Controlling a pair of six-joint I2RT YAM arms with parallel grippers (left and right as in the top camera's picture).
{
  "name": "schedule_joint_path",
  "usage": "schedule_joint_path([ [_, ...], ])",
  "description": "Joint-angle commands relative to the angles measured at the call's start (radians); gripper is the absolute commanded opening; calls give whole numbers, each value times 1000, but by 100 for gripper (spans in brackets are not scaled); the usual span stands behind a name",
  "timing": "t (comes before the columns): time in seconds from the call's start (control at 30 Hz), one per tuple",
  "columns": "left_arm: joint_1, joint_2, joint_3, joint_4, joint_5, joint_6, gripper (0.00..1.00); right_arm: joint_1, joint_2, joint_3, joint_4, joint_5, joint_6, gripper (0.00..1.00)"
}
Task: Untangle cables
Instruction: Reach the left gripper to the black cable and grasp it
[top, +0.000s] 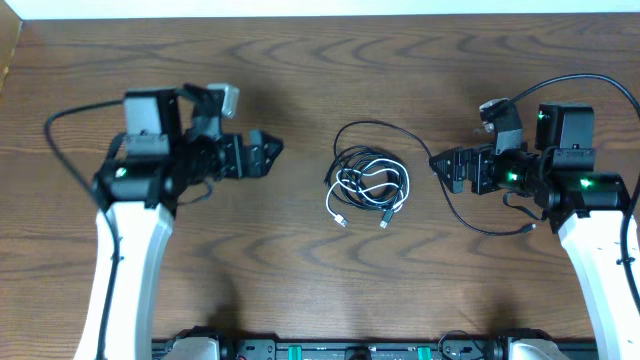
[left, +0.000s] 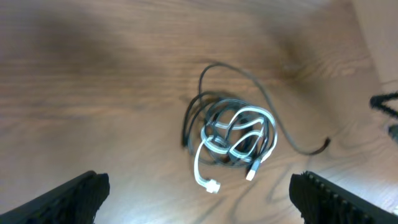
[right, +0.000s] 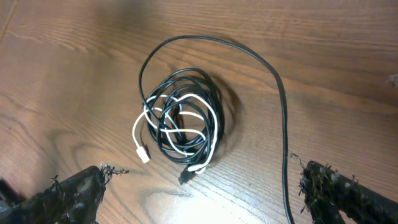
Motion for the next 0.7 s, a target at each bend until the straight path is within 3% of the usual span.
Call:
schedule_joint_path([
  [0.0,-63,90,17,72,-21,-129,98,-6,3,13,-6,-25,7,99],
  [0.07,-114,150,17,134,-101,-190,91,-6,3,13,-20,-24,7,99],
  [0.27,-262,332,17,233,-317,-340,82,-6,3,13,-67,21,8,99],
  [0.4,-334,435,17,314,-324,-402,77,-6,3,13,-77,27,8,99],
  [0.67,-423,597,17,443,-336,-510,53,-4,3,13,-80,27,8,98],
])
